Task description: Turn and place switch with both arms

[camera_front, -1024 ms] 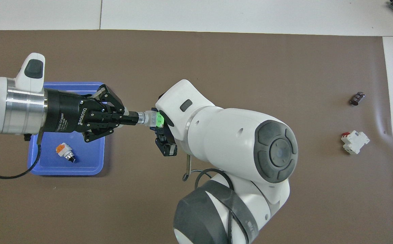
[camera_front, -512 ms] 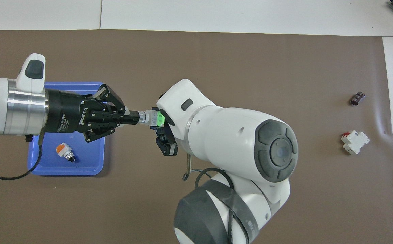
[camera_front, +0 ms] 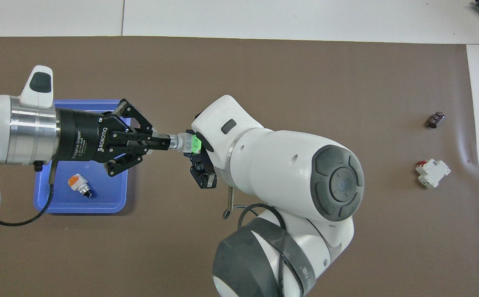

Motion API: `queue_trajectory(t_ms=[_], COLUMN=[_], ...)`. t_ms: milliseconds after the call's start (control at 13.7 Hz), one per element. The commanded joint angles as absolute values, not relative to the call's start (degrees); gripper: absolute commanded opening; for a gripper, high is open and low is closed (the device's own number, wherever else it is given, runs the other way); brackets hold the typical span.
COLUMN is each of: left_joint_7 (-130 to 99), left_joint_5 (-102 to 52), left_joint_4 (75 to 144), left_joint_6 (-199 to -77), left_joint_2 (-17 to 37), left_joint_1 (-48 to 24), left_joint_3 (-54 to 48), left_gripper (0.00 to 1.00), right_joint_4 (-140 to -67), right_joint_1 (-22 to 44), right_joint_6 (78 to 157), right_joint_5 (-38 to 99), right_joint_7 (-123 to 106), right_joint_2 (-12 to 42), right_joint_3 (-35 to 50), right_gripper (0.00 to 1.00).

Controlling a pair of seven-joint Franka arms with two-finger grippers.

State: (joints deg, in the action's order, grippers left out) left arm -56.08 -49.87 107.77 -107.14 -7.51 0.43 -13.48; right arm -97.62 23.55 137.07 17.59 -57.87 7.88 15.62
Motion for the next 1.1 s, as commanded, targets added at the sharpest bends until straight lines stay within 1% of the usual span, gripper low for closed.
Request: queue_trajectory(t_ms=[0,439,1024], left_joint_7=[-65.4,-85.7,-106.8], left_joint_5=[-50.1,-46.9,-43.0], left_joint_4=[109.8,109.9,110.1], left_joint_6=[-110.5,-110.5,-110.4], left_joint_2=[-8.6,-8.6,-8.6], left_joint_1=[-0.7,-0.7,0.1], left_joint_3=[-13.0,-13.1,-13.0], left_gripper=[0.00,0.00,0.00], right_joint_4=[-97.5,-97.5,-97.5], right_joint_1=[23.6,23.6,24.0], right_joint_6=[137.5,137.5,137.4], right_joint_5=[16.4,16.4,16.4], right_joint_7=[-55.7,-55.7,-55.7], right_joint_2=[7.5,7.5,7.5], right_joint_3=[16.4,16.5,16.5], right_gripper=[0.00,0.00,0.00])
